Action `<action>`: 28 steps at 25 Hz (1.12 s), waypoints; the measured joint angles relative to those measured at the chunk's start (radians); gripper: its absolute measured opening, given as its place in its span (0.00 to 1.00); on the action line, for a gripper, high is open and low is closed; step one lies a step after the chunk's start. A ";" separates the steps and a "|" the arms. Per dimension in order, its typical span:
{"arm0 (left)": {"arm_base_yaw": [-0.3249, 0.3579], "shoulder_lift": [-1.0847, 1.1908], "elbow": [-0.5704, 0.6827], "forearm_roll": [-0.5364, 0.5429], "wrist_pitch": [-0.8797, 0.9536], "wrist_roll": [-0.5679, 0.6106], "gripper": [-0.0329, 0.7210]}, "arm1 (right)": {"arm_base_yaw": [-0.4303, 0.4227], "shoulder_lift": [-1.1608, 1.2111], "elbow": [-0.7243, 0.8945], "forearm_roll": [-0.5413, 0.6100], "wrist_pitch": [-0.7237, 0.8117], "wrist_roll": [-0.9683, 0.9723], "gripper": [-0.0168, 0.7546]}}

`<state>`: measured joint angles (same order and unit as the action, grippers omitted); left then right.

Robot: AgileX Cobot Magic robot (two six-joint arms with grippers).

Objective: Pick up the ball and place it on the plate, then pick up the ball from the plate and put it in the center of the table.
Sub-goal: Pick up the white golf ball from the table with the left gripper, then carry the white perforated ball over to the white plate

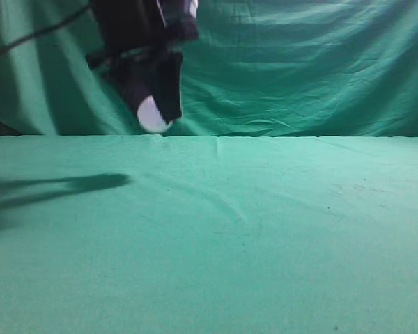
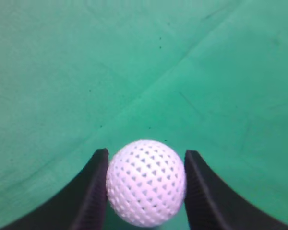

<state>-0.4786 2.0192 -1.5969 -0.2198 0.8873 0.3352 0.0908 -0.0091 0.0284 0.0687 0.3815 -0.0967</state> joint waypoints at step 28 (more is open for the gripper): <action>0.410 -0.674 0.421 0.184 0.094 -0.201 0.46 | 0.000 0.000 0.000 0.158 -0.208 0.088 0.12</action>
<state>-0.0687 1.3449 -1.1755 -0.0359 0.9816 0.1344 0.0908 -0.0091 0.0288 0.2268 0.1731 -0.0089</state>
